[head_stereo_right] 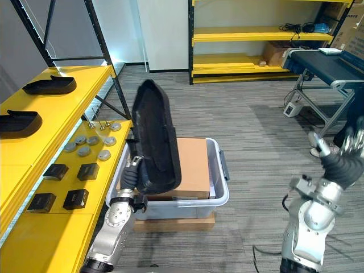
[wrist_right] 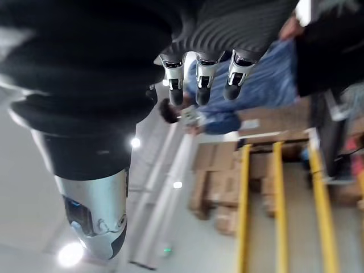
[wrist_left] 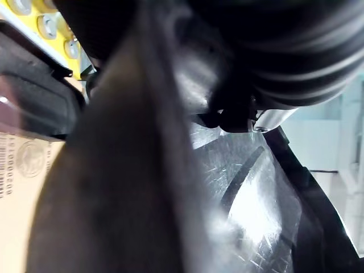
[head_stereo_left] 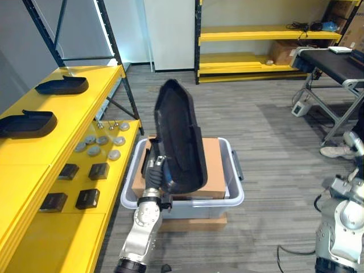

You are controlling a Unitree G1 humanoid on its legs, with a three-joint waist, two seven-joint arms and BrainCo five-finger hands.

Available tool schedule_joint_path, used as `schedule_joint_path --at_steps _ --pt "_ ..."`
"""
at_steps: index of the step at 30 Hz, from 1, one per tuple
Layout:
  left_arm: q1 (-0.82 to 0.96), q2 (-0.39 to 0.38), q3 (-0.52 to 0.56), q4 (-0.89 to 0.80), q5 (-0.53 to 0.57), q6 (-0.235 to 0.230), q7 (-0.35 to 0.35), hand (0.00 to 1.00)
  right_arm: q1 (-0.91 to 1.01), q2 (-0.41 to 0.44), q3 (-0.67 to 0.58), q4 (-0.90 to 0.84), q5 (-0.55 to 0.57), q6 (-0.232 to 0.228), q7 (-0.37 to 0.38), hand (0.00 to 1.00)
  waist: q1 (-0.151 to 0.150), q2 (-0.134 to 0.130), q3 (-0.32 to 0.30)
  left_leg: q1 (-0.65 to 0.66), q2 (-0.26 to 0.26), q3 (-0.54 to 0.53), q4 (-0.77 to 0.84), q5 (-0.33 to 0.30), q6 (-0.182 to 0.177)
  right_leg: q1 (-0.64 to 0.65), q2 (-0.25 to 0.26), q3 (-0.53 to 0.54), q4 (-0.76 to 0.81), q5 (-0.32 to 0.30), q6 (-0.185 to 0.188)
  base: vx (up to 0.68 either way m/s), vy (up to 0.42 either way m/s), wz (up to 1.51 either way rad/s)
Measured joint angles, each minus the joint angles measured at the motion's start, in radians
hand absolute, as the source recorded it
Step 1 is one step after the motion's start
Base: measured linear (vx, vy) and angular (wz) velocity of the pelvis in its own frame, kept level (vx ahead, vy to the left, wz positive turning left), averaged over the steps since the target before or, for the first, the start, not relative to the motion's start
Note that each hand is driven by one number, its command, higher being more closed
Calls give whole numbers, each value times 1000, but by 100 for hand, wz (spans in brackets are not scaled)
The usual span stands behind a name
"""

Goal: Walk over and take plastic housings, then place them on the shelf

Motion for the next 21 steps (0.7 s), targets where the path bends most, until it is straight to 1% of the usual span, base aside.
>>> schedule_joint_path --at_steps 4,6,8,10,12,13,14,15,16,17,18,19,20,21 --pt "62 0 22 -40 3 -12 -1 100 58 36 36 183 -61 23 45 0 0 7 10 10 -1 0 0 -7 -4 3 -3 0 25 -17 -1 0 0 0" --pt "79 0 16 -49 3 -13 -5 100 70 46 96 317 -74 36 67 0 5 5 12 12 0 -5 0 -9 -3 4 -3 -6 49 -31 0 -7 -1 8" --pt "85 1 16 -49 2 -13 -6 100 72 61 137 386 -74 40 84 0 4 1 15 12 0 -8 0 -15 0 5 -6 -17 70 -45 -1 -29 -1 18" --pt "119 0 11 -55 1 -18 -6 100 73 68 227 481 -95 50 110 0 10 -2 18 16 -8 -23 0 -20 5 2 -16 -32 108 -79 -4 -14 9 27" --pt "134 -1 9 -64 1 -19 -6 100 73 77 245 507 -107 58 121 0 21 -3 21 15 -9 -37 0 -19 5 1 -19 -38 126 -94 1 12 -8 33" --pt "139 -1 8 -72 0 -23 -6 100 72 81 269 524 -114 64 125 0 37 -5 29 5 -19 -63 6 -18 4 0 -26 -63 150 -106 6 9 -18 86" --pt "139 -1 9 -86 -1 -29 -4 100 63 83 295 537 -115 69 125 0 37 -14 44 -34 -36 -114 45 -20 7 -5 -41 -116 185 -126 5 -8 -16 111" --pt "139 -3 8 -96 -1 -29 -3 100 57 83 304 545 -115 72 123 0 38 -19 48 -61 -45 -135 62 -27 20 -12 -52 -154 201 -132 0 -24 -9 195" --pt "136 -3 8 -113 0 -31 1 100 42 94 298 561 -115 76 118 0 33 -29 51 -114 -49 -69 68 -86 115 -12 -84 -269 194 -134 2 -5 -2 190" --pt "127 -3 8 -113 0 -33 4 100 36 98 292 565 -116 76 115 0 32 -44 57 -127 -49 -14 74 -116 159 2 -100 -316 172 -126 1 22 59 248" --pt "95 -9 10 -114 1 -34 19 100 11 98 287 598 -116 76 105 0 34 -51 85 -162 -19 158 159 -122 166 25 -127 -398 154 -118 -2 23 80 219" --pt "76 -18 13 -114 1 -34 37 100 -17 83 278 614 -116 79 101 0 35 -34 98 -186 27 340 245 -127 173 42 -132 -480 154 -120 0 29 90 209" --pt "68 -22 14 -113 1 -34 45 100 -27 72 276 618 -115 79 100 0 34 -23 102 -184 49 422 275 -133 183 55 -131 -516 157 -124 5 69 92 184" --pt "57 -23 15 -112 1 -35 52 100 -46 54 276 628 -115 80 100 0 29 -14 105 -164 70 531 283 -135 174 78 -140 -575 169 -139 23 107 95 134"
